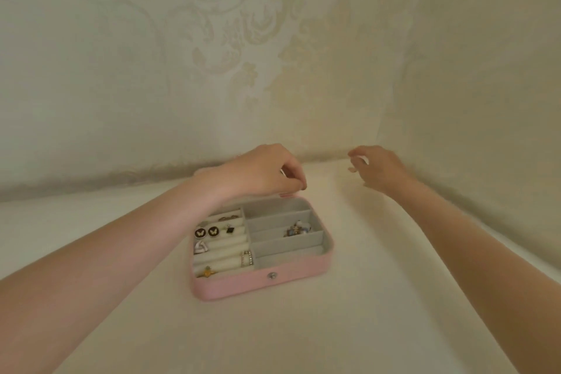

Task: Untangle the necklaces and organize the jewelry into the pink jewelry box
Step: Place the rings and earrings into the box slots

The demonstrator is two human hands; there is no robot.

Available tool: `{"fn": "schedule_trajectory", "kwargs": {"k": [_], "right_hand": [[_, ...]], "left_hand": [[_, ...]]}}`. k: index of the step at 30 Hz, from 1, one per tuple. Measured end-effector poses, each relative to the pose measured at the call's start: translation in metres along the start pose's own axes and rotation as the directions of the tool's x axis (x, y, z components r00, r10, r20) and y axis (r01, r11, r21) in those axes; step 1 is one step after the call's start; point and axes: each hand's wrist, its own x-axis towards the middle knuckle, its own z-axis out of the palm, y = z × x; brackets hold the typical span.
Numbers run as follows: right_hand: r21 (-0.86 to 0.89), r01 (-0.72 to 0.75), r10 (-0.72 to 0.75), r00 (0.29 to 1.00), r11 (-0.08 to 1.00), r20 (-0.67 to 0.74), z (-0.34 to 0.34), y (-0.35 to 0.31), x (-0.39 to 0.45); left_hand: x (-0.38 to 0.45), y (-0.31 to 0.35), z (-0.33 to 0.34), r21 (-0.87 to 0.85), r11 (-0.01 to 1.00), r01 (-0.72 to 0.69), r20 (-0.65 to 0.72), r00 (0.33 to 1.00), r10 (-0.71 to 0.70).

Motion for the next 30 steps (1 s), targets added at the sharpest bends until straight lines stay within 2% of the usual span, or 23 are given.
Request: {"fn": "schedule_trajectory", "kwargs": {"k": [3,5,7,10,12,21,24,27,30], "right_hand": [[-0.053,-0.128,0.133,0.984,0.990,0.114,0.012,0.041,0.023],[-0.054,-0.158,0.165,0.972,0.986,0.169,0.022,0.057,0.032],[-0.051,-0.101,0.109,0.974,0.994,0.197,0.030,0.060,0.036],[-0.019,0.078,-0.071,0.966,0.997,0.249,0.036,0.052,0.033],[0.019,0.148,-0.147,0.952,0.989,0.268,0.035,0.045,0.025],[0.264,0.273,-0.333,0.918,0.925,0.217,0.020,0.031,-0.037],[0.358,0.246,-0.302,0.947,0.901,0.109,0.016,0.031,-0.053],[0.373,0.210,-0.244,0.969,0.904,0.047,0.013,0.022,-0.057],[0.548,0.146,-0.161,0.987,0.823,-0.021,-0.002,0.001,-0.061]], "left_hand": [[0.011,0.006,0.006,0.019,1.000,-0.023,0.036,0.999,0.022],[0.015,0.006,0.009,0.022,0.999,-0.043,0.052,0.998,0.041],[0.016,0.006,0.011,0.012,0.998,-0.058,0.064,0.996,0.057],[0.018,0.005,0.013,-0.010,0.999,-0.053,0.055,0.997,0.054],[0.017,0.006,0.014,-0.008,0.998,-0.056,0.054,0.997,0.057],[-0.002,0.012,0.016,0.013,0.999,-0.051,0.030,0.998,0.050],[-0.008,0.015,0.015,-0.006,0.999,-0.052,0.015,0.999,0.052],[-0.012,0.017,0.015,-0.031,0.998,-0.054,-0.022,0.998,0.054],[-0.017,0.019,0.013,-0.100,0.993,-0.069,-0.134,0.989,0.055]]}}
